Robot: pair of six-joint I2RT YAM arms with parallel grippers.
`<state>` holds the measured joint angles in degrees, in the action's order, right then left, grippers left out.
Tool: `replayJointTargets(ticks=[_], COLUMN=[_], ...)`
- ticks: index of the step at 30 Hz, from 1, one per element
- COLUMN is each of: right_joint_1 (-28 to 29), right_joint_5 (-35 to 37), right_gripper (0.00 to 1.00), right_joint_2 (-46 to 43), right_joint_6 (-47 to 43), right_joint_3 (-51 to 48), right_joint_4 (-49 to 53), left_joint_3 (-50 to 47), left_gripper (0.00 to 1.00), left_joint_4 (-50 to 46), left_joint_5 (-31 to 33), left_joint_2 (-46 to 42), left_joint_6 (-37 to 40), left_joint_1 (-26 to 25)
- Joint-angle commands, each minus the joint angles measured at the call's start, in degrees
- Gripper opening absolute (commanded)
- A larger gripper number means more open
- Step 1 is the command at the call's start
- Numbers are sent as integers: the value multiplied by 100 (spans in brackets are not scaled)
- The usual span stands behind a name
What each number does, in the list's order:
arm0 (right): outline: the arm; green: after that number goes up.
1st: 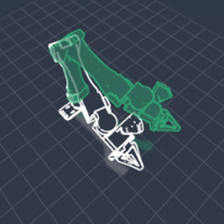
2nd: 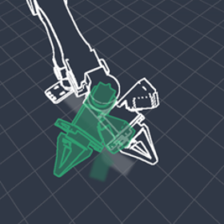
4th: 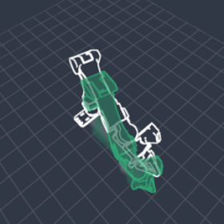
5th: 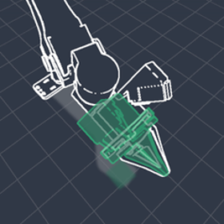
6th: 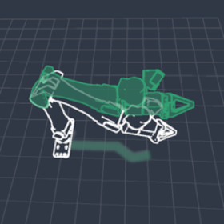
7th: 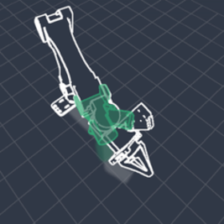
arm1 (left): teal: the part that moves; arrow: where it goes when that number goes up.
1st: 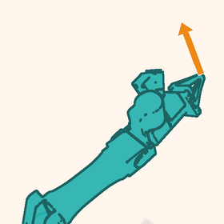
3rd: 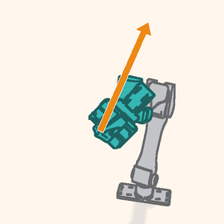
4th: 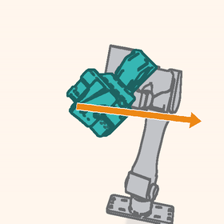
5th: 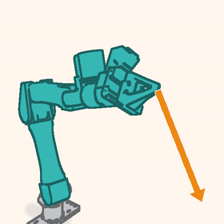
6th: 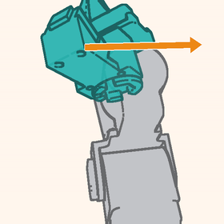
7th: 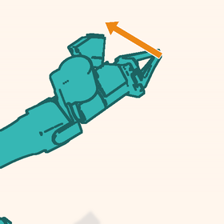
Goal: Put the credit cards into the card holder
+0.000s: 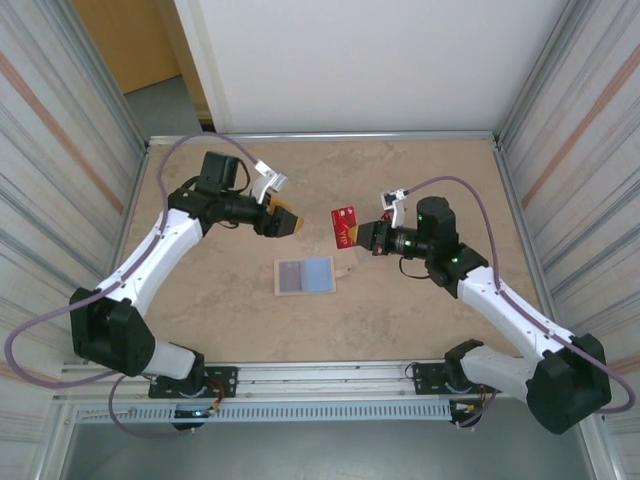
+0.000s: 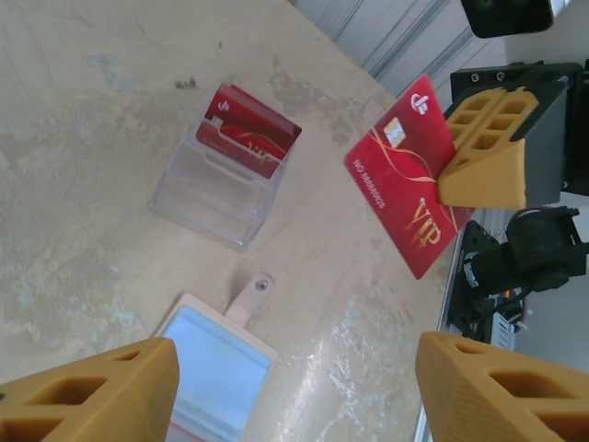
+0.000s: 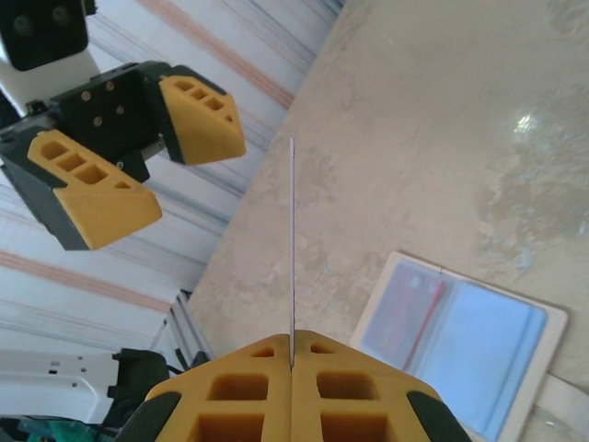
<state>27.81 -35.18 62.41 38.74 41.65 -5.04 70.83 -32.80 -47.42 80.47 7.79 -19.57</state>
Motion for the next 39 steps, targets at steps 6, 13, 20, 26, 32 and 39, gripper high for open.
replayJointTargets(ticks=[6,13,20,26,32,39], right_joint_1=[754,913,1114,1319,1429,1308], right_joint_5=[509,520,761,733,683,486], right_gripper=[0,0,0,0,0,17], right_joint_2=[383,727,1195,1627,1895,1848], right_joint_6=[417,966,1627,1829,1839,1846], right_joint_3=[-469,-749,-903,-730,-526,-543], right_joint_4=[-1119,-2730,-4340,-4920,-5021,-5007], left_joint_3=[-1111,-1527,-1902,-1949,-1968,-2003], left_gripper=[61,66,66,63,26,0], left_joint_4=[192,1618,2745,3116,3342,3201], left_joint_5=[-694,-2238,-2341,-2392,-2512,-2479], left_joint_2=[-680,-523,-420,-354,-335,-352], left_joint_6=[-53,-1243,-2178,-2497,-2645,-2458], left_joint_1=[375,383,367,302,298,318])
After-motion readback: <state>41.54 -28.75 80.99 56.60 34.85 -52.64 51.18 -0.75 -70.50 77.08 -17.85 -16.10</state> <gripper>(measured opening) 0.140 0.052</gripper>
